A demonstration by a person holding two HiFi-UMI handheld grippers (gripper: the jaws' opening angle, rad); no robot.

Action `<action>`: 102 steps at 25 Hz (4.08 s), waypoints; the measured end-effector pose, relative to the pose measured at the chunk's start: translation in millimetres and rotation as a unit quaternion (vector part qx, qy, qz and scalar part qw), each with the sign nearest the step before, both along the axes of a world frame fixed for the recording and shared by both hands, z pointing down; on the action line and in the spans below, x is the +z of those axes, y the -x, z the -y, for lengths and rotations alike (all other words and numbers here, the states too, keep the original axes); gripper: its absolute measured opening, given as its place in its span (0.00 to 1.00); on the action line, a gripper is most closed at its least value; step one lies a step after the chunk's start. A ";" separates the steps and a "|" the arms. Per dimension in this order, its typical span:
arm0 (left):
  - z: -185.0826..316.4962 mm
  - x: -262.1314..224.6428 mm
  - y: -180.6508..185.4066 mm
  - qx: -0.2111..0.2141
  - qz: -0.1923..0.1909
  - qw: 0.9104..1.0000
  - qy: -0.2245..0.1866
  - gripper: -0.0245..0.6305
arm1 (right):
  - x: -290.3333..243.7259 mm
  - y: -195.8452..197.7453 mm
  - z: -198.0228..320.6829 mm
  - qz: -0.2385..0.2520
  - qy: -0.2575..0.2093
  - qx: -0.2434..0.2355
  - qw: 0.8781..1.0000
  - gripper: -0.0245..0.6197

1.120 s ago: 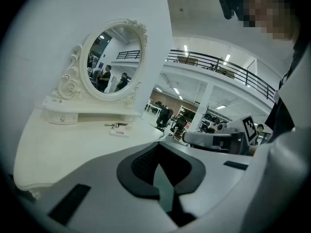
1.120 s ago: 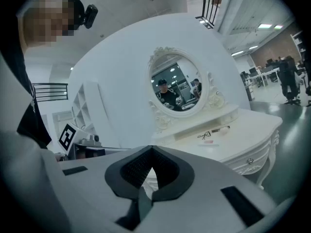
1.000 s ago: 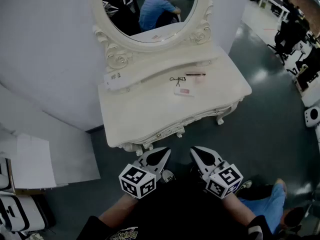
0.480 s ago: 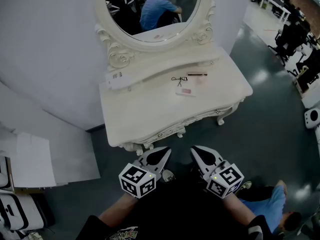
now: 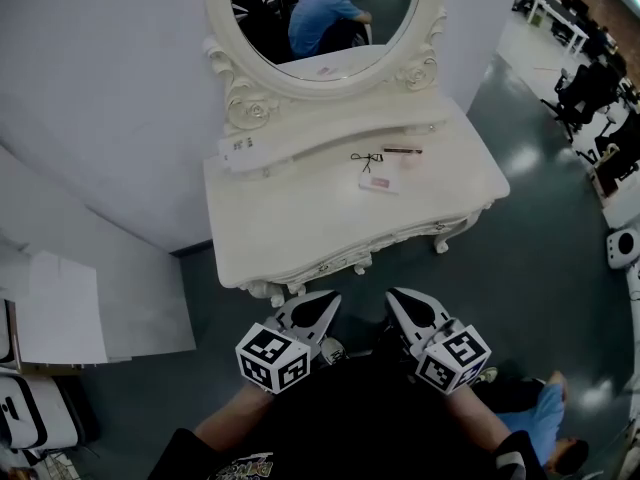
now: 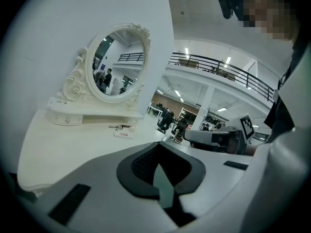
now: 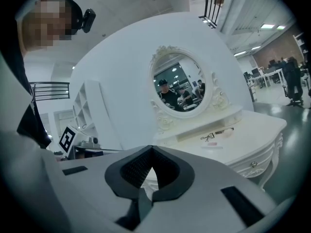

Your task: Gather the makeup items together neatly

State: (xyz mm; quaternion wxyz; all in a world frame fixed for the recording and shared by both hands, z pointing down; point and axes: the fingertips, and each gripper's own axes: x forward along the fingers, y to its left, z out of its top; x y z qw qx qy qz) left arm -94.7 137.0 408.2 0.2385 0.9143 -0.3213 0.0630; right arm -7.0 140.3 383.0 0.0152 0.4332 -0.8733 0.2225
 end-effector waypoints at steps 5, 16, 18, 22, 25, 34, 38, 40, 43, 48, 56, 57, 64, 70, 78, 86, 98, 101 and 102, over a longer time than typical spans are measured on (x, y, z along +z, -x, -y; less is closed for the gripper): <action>6.6 0.1 7.5 -0.019 -0.004 1.000 0.001 0.05 | -0.4 5.6 11.7 -0.008 0.005 -0.016 1.000 0.08; 39.0 -4.7 9.9 -0.087 -0.005 0.996 -0.009 0.05 | -3.1 12.5 65.0 -0.027 -0.009 -0.078 0.997 0.08; 44.7 -5.5 5.1 -0.093 -0.004 0.996 -0.008 0.05 | -4.7 8.5 76.4 -0.030 -0.012 -0.084 0.996 0.08; 58.8 -3.8 -3.3 -0.101 0.002 0.995 -0.004 0.05 | 0.8 -2.4 98.0 -0.037 -0.011 -0.089 0.995 0.08; 69.6 -0.3 -9.6 -0.107 0.006 0.994 -0.002 0.05 | 8.5 -11.4 112.0 -0.040 -0.005 -0.091 0.995 0.08; 101.9 8.6 -30.5 -0.115 0.014 0.993 0.005 0.05 | 26.7 -33.5 154.3 -0.053 0.008 -0.096 0.994 0.08; 114.3 13.6 -40.0 -0.117 0.017 0.993 0.008 0.05 | 33.3 -42.8 172.6 -0.059 0.009 -0.097 0.993 0.08; 119.7 17.1 -45.2 -0.118 0.020 0.993 0.010 0.05 | 37.4 -48.3 181.5 -0.062 0.011 -0.098 0.993 0.08; 128.1 22.0 -53.4 -0.119 0.022 0.993 0.015 0.05 | 43.8 -57.3 195.2 -0.068 0.013 -0.098 0.993 0.08; 140.2 28.4 -64.6 -0.127 0.021 0.991 0.026 0.05 | 57.8 -68.4 212.6 -0.081 0.023 -0.110 0.990 0.08; 162.3 42.3 -73.3 -0.148 0.021 0.988 0.045 0.05 | 90.6 -80.2 247.5 -0.108 0.044 -0.132 0.984 0.09; 165.5 44.2 -74.0 -0.151 0.020 0.987 0.048 0.05 | 95.5 -81.1 252.6 -0.113 0.047 -0.135 0.983 0.09; 185.7 60.5 -78.2 -0.168 0.018 0.983 0.067 0.05 | 135.4 -84.3 289.4 -0.162 0.062 -0.165 0.971 0.20; 198.6 70.2 -75.4 -0.183 0.022 0.980 0.078 0.05 | 176.1 -84.4 315.2 -0.242 0.057 -0.211 0.945 0.30; 212.0 79.3 -68.7 -0.202 0.021 0.975 0.089 0.05 | 223.8 -83.6 334.4 -0.311 0.073 -0.264 0.910 0.38; 222.0 86.3 -63.1 -0.208 0.031 0.974 0.088 0.05 | 242.8 -76.5 336.5 -0.318 0.093 -0.291 0.898 0.40; 211.1 79.6 -50.8 -0.210 0.029 0.974 0.085 0.05 | 236.4 -60.6 331.5 -0.325 0.110 -0.219 0.913 0.39; 203.0 78.2 -43.0 -0.212 0.030 0.973 0.085 0.05 | 230.9 -40.5 322.0 -0.288 0.132 -0.186 0.930 0.39; 199.9 77.5 -40.4 -0.213 0.030 0.973 0.085 0.05 | 230.1 -32.5 319.0 -0.276 0.140 -0.176 0.935 0.39</action>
